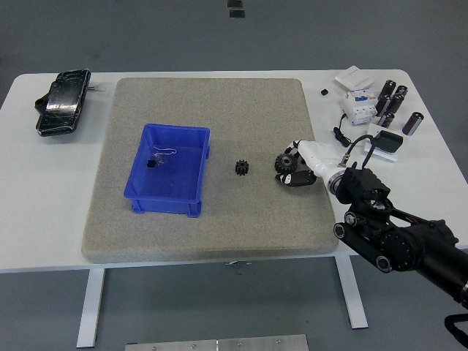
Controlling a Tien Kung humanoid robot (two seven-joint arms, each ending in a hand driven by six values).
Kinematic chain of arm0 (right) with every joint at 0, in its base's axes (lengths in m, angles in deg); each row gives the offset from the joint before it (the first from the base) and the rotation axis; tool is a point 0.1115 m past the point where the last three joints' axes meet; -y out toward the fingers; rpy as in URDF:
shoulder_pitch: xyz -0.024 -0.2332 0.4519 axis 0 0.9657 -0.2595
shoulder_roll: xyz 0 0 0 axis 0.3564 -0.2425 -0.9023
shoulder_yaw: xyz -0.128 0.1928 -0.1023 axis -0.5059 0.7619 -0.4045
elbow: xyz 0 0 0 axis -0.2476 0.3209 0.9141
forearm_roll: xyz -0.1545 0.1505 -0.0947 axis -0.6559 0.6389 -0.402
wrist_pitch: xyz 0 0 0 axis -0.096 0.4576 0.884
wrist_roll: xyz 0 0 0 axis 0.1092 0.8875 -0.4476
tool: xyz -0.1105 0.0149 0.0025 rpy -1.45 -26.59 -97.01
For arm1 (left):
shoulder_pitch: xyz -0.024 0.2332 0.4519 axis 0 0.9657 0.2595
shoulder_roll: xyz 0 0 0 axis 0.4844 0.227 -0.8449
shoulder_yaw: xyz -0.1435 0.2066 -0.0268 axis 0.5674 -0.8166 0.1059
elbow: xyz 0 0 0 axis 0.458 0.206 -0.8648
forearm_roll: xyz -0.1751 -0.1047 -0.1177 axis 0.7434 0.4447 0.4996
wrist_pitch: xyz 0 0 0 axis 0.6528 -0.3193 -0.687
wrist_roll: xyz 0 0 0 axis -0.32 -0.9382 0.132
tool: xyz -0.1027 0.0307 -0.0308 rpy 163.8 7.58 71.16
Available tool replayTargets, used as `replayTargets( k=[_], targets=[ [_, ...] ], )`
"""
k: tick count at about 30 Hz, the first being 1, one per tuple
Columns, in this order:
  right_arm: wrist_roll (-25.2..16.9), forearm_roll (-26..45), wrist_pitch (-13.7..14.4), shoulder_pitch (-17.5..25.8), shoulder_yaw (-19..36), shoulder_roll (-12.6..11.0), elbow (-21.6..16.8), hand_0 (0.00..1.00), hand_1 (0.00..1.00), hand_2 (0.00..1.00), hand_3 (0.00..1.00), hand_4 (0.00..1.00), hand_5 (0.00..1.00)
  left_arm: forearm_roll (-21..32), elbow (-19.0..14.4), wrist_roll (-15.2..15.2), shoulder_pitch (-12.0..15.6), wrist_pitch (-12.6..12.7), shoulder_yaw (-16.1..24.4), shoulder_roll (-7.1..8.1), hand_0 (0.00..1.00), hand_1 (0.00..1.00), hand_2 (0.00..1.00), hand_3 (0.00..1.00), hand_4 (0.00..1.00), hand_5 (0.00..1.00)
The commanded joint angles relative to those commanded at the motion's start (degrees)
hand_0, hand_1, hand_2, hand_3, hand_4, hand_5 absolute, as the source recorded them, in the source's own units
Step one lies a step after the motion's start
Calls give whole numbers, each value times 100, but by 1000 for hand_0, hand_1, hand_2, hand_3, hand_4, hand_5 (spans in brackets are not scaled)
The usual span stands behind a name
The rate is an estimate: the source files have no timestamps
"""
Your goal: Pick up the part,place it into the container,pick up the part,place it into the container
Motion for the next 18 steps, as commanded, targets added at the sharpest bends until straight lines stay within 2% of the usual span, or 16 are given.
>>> replayTargets(
  k=[2,3,8,9,12,18],
  targets=[
    [-9,15,24,-2,-20,4,12,475,484,528,663,635,232,3,0,0,0,0,-3,-1,670,642,607,629,697,568],
    [-17,28,42,-4,-35,8,21,465,483,502,622,755,100,3,0,1,0,0,-3,-1,670,642,607,629,698,569],
    [-51,80,119,-11,-94,19,51,465,483,502,622,755,100,15,0,2,-1,1,-12,-2,670,642,607,629,698,569],
    [-59,87,137,-10,-98,20,52,460,487,498,577,721,84,15,0,2,-1,1,-11,-3,670,642,607,629,699,570],
    [-88,82,206,-10,-82,12,21,460,487,498,577,721,84,19,0,0,1,2,-14,-6,670,642,607,629,699,570],
    [-24,-51,292,-68,-20,-27,-424,453,489,494,564,709,78,26,0,-9,14,5,-14,-14,670,642,606,628,699,572]
  ],
)
